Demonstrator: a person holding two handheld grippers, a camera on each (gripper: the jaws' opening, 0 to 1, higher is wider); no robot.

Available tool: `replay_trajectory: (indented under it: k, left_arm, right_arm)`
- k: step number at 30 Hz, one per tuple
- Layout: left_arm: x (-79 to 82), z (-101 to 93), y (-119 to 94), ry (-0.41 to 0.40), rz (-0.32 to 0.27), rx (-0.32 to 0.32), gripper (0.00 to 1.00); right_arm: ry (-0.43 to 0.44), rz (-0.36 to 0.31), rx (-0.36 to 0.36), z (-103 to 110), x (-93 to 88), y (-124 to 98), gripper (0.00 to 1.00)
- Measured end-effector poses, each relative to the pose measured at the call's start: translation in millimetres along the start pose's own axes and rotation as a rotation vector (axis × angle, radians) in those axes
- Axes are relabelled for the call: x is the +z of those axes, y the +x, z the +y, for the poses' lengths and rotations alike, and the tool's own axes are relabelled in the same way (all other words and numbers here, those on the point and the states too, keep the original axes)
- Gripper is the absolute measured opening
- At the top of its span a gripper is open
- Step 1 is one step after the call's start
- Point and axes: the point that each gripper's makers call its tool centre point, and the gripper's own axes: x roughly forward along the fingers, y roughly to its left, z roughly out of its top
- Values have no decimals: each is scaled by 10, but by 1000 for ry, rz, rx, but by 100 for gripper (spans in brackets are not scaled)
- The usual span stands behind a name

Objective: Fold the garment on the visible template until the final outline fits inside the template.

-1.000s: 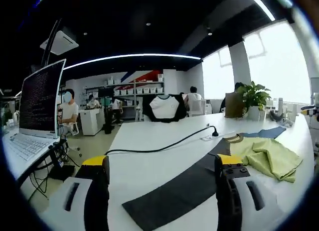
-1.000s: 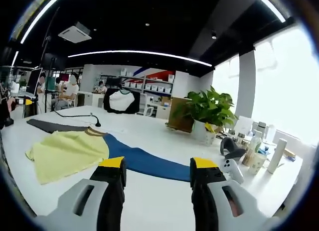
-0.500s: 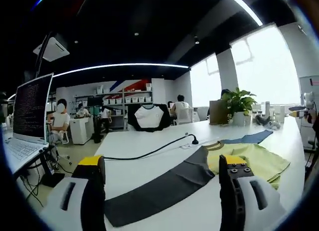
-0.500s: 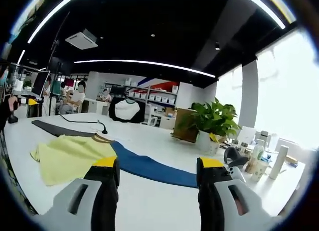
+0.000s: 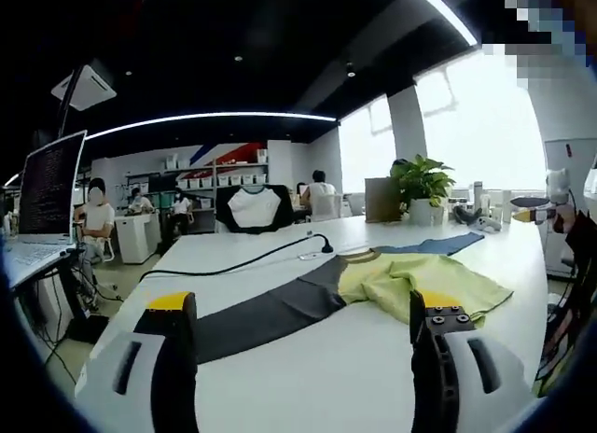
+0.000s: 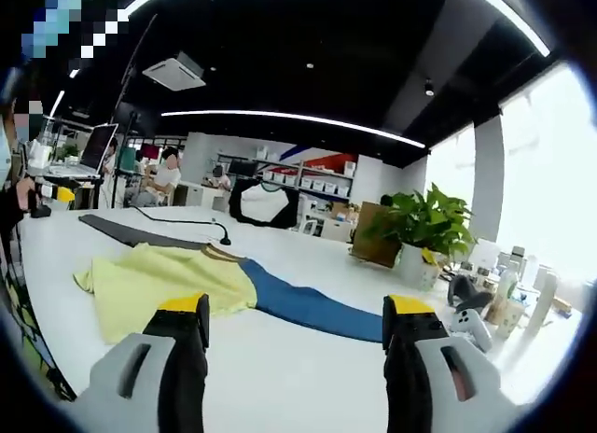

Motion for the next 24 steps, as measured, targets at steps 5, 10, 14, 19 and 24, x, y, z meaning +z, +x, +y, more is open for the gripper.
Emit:
replay_trajectory:
  k: [5,10,14,19,24]
  left_arm:
    - [26,-86,-95,-4,-18,-7,100]
    - [137,-200,-84,-43,-54,-50,100]
    - [281,-276,-57,-141,-148,-38,98]
    - [168,-509,-8,-136,-83,-117,94]
    - [80,-675,18,-121,-21,-166,98]
  right_arm:
    - [78,-3,41,292,-102,74,79]
    - [73,17,39,442,-179,106,83]
    - [74,14,86,607,-171,85,87]
    - [49,18,130,776,-207,67,90]
    - [63,15,200,1025,-229,46,87]
